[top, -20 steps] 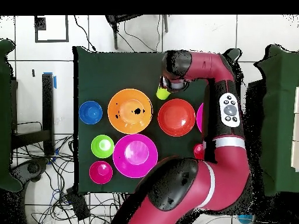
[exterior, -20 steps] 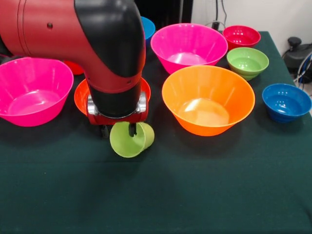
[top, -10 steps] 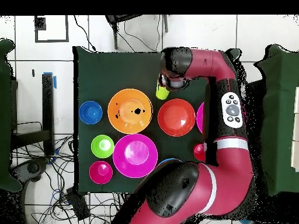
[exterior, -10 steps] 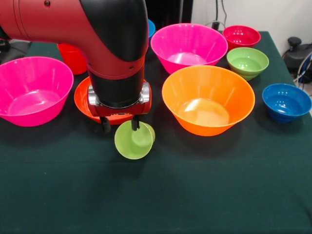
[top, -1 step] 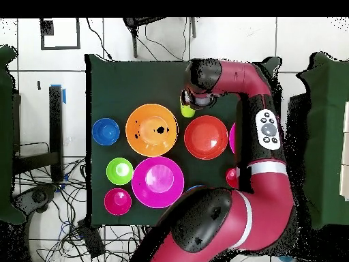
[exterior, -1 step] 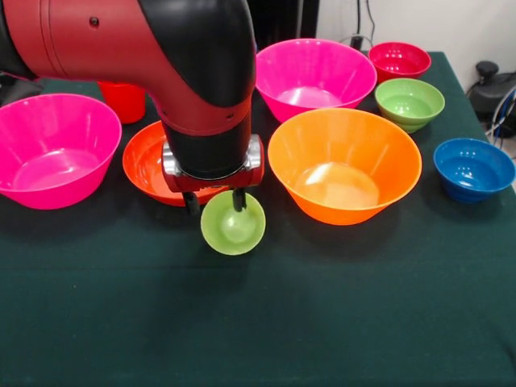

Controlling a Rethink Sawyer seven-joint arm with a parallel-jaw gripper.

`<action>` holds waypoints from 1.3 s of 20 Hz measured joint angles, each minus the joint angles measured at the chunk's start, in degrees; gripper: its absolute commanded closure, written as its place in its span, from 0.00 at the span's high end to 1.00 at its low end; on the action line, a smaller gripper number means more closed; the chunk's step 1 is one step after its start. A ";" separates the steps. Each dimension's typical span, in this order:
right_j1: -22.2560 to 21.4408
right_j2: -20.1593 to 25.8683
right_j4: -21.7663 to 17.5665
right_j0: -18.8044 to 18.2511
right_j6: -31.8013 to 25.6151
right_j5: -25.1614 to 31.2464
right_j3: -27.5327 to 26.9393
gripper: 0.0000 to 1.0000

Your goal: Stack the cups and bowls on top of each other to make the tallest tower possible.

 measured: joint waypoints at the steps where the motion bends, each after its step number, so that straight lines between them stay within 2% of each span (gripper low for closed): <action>1: 0.14 0.00 0.15 0.00 0.00 0.22 0.02 1.00; 13: 3.24 0.00 0.77 0.84 0.00 8.46 -0.11 1.00; 26: 3.55 -0.09 0.15 2.85 0.00 11.12 -1.07 1.00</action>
